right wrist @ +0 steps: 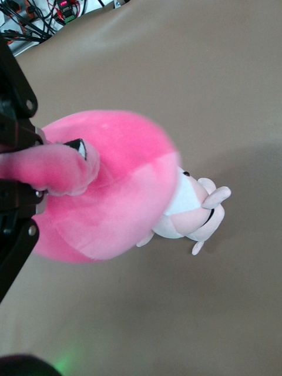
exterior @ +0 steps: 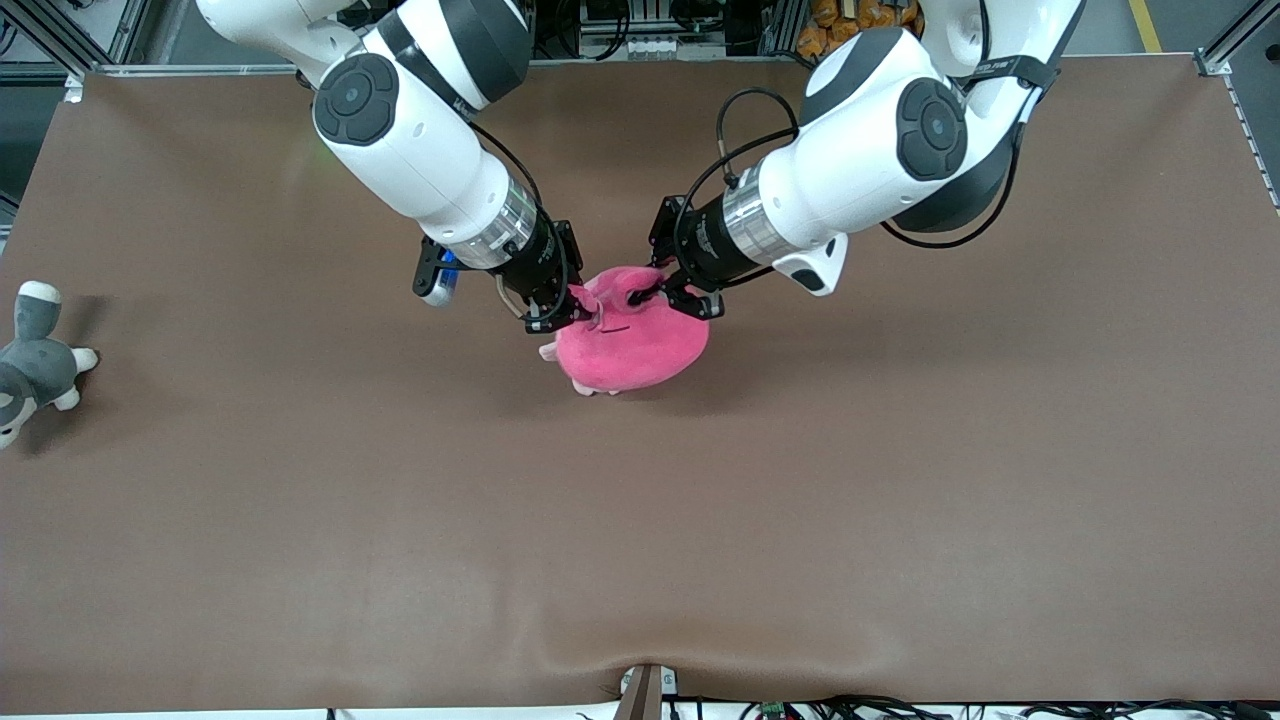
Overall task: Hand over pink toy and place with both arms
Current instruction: 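Grasp the pink toy with the right gripper while the left gripper releases, then carry the pink toy with the right gripper and lower it onto the table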
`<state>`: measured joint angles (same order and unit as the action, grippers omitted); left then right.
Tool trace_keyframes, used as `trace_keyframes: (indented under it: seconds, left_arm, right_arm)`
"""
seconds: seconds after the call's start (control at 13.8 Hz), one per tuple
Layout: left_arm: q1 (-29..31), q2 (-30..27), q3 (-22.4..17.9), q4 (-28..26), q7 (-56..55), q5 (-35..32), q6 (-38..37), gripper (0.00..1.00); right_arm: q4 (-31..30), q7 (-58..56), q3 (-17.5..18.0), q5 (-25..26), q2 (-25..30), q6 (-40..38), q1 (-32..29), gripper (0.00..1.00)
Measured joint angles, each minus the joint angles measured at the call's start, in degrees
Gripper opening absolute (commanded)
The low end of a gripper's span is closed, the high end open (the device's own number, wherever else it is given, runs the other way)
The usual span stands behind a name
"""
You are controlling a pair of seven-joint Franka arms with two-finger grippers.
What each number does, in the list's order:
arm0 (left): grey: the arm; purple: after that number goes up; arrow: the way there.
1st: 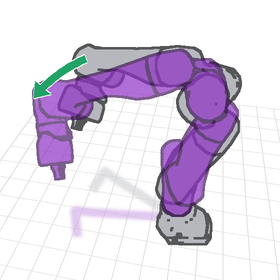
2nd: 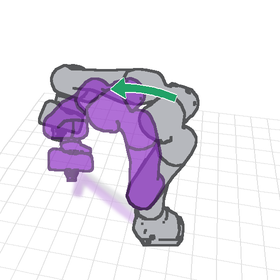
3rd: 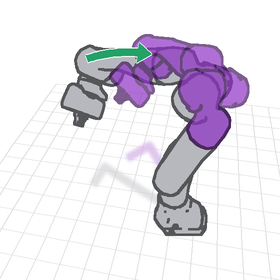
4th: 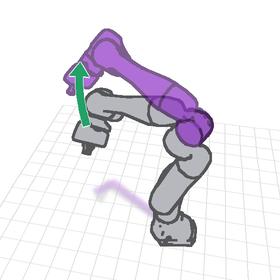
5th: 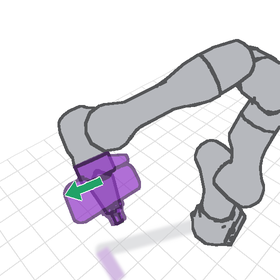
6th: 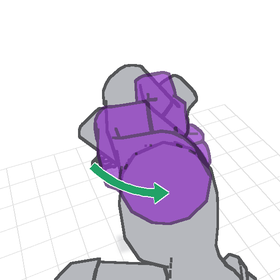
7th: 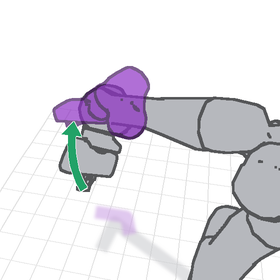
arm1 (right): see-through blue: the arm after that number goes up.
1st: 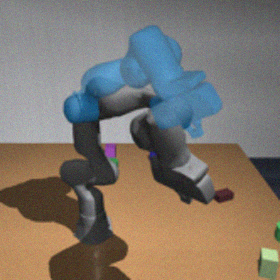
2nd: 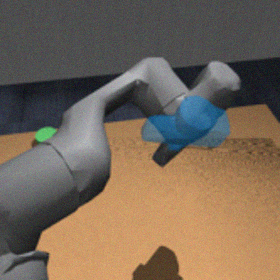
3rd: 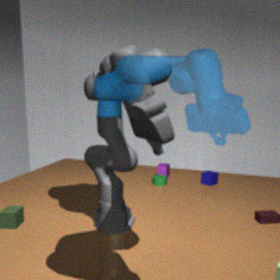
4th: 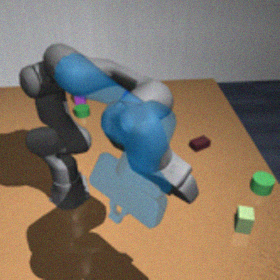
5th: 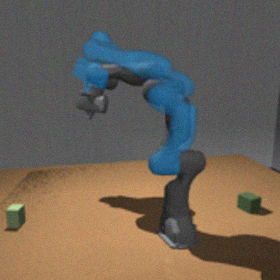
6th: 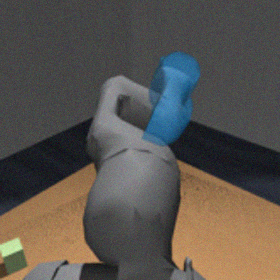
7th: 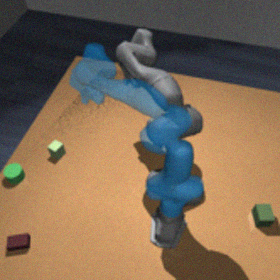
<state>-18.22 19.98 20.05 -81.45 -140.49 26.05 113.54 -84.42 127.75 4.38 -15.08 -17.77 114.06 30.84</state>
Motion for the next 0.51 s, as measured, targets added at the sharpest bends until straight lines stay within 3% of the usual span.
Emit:
trace_keyframes:
  seconds: [0.22,0.51]
  left_arm:
    - [1.46,-1.52,-0.04,0.64,5.14,-1.05,-0.70,1.00]
    - [5.38,-6.58,-0.11,0.89,17.18,-2.73,-9.13,1.00]
  right_arm:
    - [0.82,0.03,-0.89,1.11,0.00,-1.57,-0.16,0.00]
    - [6.39,0.18,-1.69,4.55,0.29,-10.52,-4.59,0.00]
